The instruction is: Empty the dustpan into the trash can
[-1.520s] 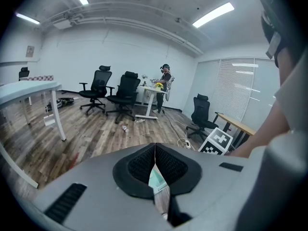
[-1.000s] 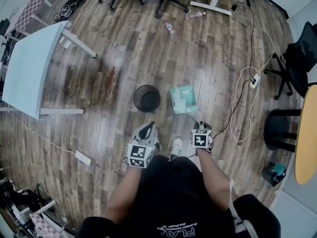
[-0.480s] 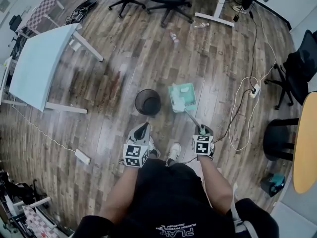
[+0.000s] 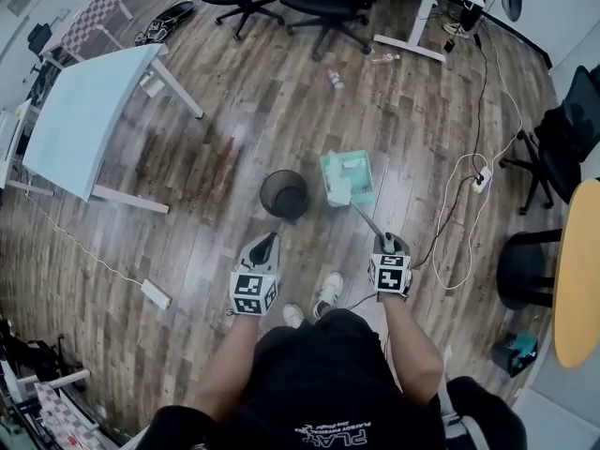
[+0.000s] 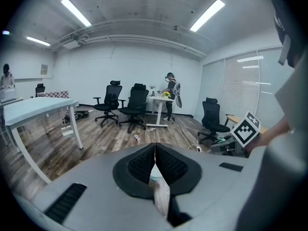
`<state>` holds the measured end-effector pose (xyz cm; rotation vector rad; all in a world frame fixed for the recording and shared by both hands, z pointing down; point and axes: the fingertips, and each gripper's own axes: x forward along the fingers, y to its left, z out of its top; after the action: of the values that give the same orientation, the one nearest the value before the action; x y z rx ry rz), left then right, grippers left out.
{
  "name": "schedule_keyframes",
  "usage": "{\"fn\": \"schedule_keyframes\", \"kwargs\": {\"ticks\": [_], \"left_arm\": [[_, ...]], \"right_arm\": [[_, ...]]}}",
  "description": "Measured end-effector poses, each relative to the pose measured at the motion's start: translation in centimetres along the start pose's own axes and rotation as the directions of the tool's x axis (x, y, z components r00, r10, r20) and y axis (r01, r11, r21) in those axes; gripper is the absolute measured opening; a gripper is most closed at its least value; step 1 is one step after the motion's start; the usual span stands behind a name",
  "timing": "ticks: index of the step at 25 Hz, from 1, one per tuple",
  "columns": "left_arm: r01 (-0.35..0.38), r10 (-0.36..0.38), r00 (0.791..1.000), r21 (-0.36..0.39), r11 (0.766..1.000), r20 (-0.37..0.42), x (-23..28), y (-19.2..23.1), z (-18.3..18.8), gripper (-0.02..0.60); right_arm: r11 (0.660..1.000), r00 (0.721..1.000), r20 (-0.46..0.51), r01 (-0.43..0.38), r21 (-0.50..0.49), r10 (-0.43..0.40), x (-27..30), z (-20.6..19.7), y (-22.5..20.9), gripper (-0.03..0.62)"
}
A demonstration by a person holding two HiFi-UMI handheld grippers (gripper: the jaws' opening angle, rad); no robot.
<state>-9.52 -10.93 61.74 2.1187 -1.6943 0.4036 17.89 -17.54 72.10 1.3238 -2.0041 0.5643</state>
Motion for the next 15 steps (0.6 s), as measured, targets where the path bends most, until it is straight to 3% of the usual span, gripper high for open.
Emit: {"fn": "schedule_keyframes", "kwargs": {"ticks": [15], "left_arm": [[-0.003, 0.004, 0.998, -0.017, 1.0, 0.065, -8.0, 0.5, -1.9, 0.023]], "right_arm": [[0.999, 0.996, 0.09, 0.006, -0.045, -0.002, -5.8, 1.4, 5.0, 0.095]]}}
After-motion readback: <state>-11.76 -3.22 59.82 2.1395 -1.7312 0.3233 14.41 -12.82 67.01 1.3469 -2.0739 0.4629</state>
